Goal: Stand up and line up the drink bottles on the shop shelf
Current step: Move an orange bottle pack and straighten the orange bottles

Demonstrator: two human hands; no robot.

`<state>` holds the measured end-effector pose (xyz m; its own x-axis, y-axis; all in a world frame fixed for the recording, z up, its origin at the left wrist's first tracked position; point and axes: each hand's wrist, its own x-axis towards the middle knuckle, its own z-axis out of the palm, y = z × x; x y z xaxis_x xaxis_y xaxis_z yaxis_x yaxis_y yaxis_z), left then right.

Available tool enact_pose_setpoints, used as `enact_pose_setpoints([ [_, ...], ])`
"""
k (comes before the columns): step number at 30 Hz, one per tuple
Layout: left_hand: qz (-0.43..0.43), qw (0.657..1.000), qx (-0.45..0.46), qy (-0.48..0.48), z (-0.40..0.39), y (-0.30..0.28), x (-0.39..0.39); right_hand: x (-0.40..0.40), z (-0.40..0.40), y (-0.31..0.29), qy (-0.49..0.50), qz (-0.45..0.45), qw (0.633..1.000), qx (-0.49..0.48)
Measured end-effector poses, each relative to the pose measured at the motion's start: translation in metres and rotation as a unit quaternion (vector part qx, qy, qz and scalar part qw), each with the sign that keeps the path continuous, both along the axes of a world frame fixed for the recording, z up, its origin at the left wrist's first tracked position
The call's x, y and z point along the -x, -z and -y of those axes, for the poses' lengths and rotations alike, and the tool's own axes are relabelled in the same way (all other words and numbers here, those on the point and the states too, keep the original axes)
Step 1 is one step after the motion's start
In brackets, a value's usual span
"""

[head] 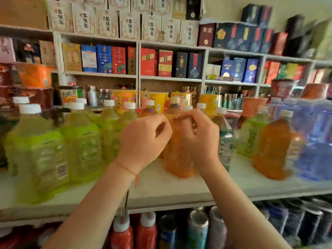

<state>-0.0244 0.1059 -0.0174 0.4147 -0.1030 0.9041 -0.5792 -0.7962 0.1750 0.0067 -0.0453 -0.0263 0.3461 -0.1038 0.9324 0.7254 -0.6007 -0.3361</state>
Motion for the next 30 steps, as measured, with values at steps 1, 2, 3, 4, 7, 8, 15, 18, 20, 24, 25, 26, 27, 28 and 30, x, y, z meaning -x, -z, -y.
enact_pose_setpoints([
  [1, 0.009, 1.0, -0.002, 0.008, 0.023, 0.0, -0.006, -0.004, 0.025, 0.0, 0.022, 0.013, 1.0, -0.013],
  [2, 0.021, 1.0, -0.004, 0.013, 0.043, 0.0, -0.01, -0.008, 0.046, 0.0, 0.038, 0.021, 0.999, -0.022],
  [3, 0.033, 0.999, -0.007, 0.02, 0.069, -0.001, -0.015, -0.014, 0.073, 0.0, 0.056, 0.023, 0.998, -0.024],
  [4, 0.041, 0.999, -0.013, 0.023, 0.093, -0.002, -0.019, -0.02, 0.098, 0.0, 0.079, 0.018, 0.997, -0.014],
  [7, 0.029, 0.997, -0.065, -0.028, 0.149, -0.005, -0.036, -0.036, 0.158, 0.0, 0.208, -0.041, 0.977, 0.038],
  [8, 0.011, 0.995, -0.079, -0.06, 0.161, -0.006, -0.043, -0.041, 0.173, -0.001, 0.259, -0.055, 0.963, 0.047],
  [15, -0.036, 0.978, -0.042, -0.202, 0.219, 0.016, -0.09, -0.061, 0.256, -0.006, 0.235, -0.179, 0.955, -0.011],
  [18, -0.003, 0.975, -0.014, -0.223, 0.223, 0.017, -0.094, -0.067, 0.272, -0.014, 0.143, -0.237, 0.96, -0.035],
  [20, 0.004, 0.972, -0.015, -0.235, 0.224, 0.019, -0.092, -0.069, 0.277, -0.015, 0.058, -0.288, 0.955, -0.03],
  [24, 0.01, 0.966, -0.027, -0.258, 0.225, 0.023, -0.091, -0.075, 0.257, -0.009, -0.064, -0.304, 0.949, -0.051],
  [25, 0.01, 0.964, -0.027, -0.263, 0.226, 0.023, -0.091, -0.078, 0.246, -0.009, -0.083, -0.297, 0.95, -0.047],
  [26, 0.01, 0.963, -0.027, -0.268, 0.227, 0.023, -0.091, -0.083, 0.233, -0.008, -0.093, -0.293, 0.951, -0.034],
  [27, 0.011, 0.962, -0.028, -0.272, 0.227, 0.023, -0.09, -0.089, 0.22, -0.007, -0.099, -0.289, 0.952, -0.015],
  [28, 0.011, 0.96, -0.028, -0.277, 0.226, 0.024, -0.09, -0.094, 0.208, -0.007, -0.099, -0.289, 0.952, 0.002],
  [30, 0.014, 0.958, -0.03, -0.286, 0.225, 0.024, -0.09, -0.104, 0.188, -0.009, -0.074, -0.284, 0.956, 0.029],
])
